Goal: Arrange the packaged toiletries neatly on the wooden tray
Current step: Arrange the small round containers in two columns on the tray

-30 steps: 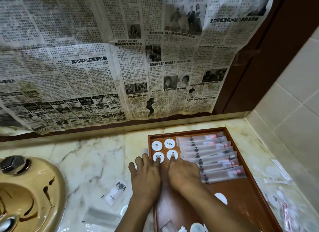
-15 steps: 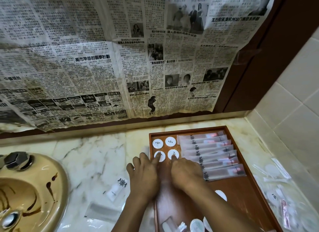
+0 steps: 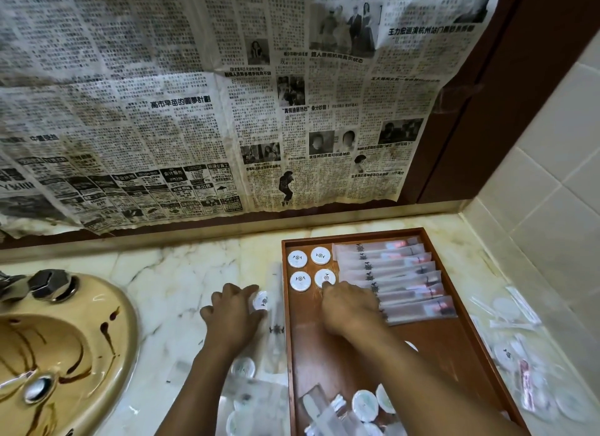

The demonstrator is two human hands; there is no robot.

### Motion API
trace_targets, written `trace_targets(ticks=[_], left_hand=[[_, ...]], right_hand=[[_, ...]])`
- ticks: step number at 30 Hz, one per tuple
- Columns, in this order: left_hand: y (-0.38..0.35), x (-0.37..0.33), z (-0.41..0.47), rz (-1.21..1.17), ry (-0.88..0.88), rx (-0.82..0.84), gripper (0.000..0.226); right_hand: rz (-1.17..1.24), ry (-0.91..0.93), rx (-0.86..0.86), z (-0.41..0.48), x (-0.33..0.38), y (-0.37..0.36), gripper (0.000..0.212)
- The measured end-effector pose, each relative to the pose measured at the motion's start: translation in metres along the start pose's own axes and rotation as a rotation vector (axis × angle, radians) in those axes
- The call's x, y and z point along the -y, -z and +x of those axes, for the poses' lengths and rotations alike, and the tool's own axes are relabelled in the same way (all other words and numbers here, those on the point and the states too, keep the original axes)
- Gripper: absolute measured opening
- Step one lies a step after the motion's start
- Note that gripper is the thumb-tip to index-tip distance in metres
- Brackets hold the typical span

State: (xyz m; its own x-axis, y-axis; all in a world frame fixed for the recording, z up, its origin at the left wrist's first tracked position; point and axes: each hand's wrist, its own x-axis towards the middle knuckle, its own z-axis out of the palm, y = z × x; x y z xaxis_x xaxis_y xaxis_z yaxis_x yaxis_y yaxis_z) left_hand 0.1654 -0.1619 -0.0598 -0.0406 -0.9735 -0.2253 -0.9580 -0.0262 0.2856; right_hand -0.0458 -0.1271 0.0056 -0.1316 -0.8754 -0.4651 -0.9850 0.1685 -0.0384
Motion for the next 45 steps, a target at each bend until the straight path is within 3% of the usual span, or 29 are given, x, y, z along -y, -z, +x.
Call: trace_targets(ticks=[9, 12, 17, 22, 25, 28, 31, 34, 39, 42, 45], left_hand=[[0.002, -0.006, 0.002, 0.06, -0.06, -0.019, 0.036], [0.002, -0.002, -0.005, -0.236, -0.027, -0.099, 0.017], [0.011, 0.01, -0.019, -0.929, 0.12, -0.143, 0.023], [0.026, 0.032, -0.031, -1.211, 0.269, -0.019, 0.028], [0.032, 0.047, -0.038, -1.138, 0.324, 0.082, 0.019], [0.033, 0.054, -0.039, -0.905, 0.26, 0.109, 0.016], [0.024, 0.061, -0.03, -0.532, 0.21, 0.006, 0.03], [0.018, 0.062, -0.02, -0.311, 0.125, 0.088, 0.047], [0.009, 0.054, -0.019, -0.225, 0.082, 0.07, 0.051], [0.007, 0.042, -0.034, -0.186, 0.07, -0.04, 0.046], [0.002, 0.023, -0.058, -0.263, -0.102, -0.154, 0.024]], right_hand=[[0.127, 0.03, -0.071, -0.021, -0.009, -0.01, 0.064], [0.241, 0.036, -0.153, -0.035, -0.014, -0.016, 0.065], [0.376, 0.062, -0.191, -0.062, -0.024, -0.035, 0.063], [0.485, 0.074, -0.14, -0.084, -0.028, -0.057, 0.062], [0.496, 0.048, -0.141, -0.089, -0.035, -0.071, 0.06], [0.552, 0.028, -0.134, -0.094, -0.043, -0.084, 0.056], [0.613, 0.011, -0.139, -0.099, -0.052, -0.085, 0.055], [0.63, 0.005, -0.174, -0.105, -0.059, -0.082, 0.056], [0.671, -0.077, -0.174, -0.114, -0.076, -0.089, 0.054], [0.652, -0.118, -0.158, -0.123, -0.083, -0.095, 0.032], [0.622, -0.141, -0.189, -0.132, -0.095, -0.103, 0.009]])
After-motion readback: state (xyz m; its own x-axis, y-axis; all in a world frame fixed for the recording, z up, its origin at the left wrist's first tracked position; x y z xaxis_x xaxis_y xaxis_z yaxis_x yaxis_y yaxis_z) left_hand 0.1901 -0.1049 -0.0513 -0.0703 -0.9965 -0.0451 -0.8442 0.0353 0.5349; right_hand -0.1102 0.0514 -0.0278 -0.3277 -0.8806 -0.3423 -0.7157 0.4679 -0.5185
